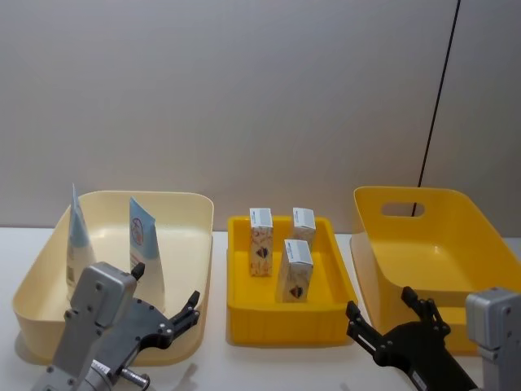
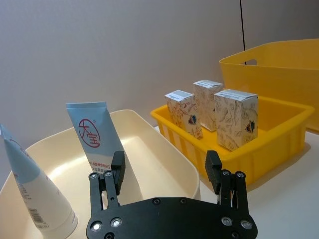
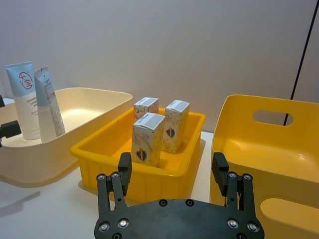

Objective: Bimanual collaborative sorting of washing and personal care products

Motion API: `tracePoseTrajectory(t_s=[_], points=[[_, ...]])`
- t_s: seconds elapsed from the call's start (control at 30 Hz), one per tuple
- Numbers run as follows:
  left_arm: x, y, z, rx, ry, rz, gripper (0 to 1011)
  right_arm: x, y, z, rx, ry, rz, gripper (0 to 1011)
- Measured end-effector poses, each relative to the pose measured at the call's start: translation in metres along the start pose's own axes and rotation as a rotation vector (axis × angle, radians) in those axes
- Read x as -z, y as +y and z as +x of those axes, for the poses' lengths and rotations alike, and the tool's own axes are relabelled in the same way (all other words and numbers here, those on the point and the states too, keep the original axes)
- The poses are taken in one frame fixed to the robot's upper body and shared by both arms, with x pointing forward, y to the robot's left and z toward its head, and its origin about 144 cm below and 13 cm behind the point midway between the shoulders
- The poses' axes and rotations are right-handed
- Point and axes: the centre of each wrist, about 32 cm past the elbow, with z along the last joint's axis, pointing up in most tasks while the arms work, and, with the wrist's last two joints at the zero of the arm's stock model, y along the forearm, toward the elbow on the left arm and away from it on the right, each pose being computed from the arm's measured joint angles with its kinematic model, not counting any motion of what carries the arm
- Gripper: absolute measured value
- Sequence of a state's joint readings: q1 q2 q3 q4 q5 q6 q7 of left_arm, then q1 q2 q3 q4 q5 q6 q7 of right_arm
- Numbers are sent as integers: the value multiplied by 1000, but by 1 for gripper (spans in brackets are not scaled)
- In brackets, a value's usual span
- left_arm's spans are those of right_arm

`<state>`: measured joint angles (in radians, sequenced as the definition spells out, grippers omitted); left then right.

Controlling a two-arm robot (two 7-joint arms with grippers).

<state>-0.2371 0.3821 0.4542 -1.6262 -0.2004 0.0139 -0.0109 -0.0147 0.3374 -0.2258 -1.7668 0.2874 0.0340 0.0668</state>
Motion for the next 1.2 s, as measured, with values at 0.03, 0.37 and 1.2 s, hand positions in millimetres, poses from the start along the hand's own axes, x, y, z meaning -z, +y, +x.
tracePoseTrajectory(t_s=[0.03, 0.37, 1.2], points=[[0, 0, 0, 0, 0, 0, 1003, 0, 0, 0, 0, 0, 0, 1001], [0, 0, 0, 0, 0, 0, 1003, 0, 0, 0, 0, 0, 0, 1001], [0, 0, 0, 0, 0, 0, 1003, 0, 0, 0, 0, 0, 0, 1001]])
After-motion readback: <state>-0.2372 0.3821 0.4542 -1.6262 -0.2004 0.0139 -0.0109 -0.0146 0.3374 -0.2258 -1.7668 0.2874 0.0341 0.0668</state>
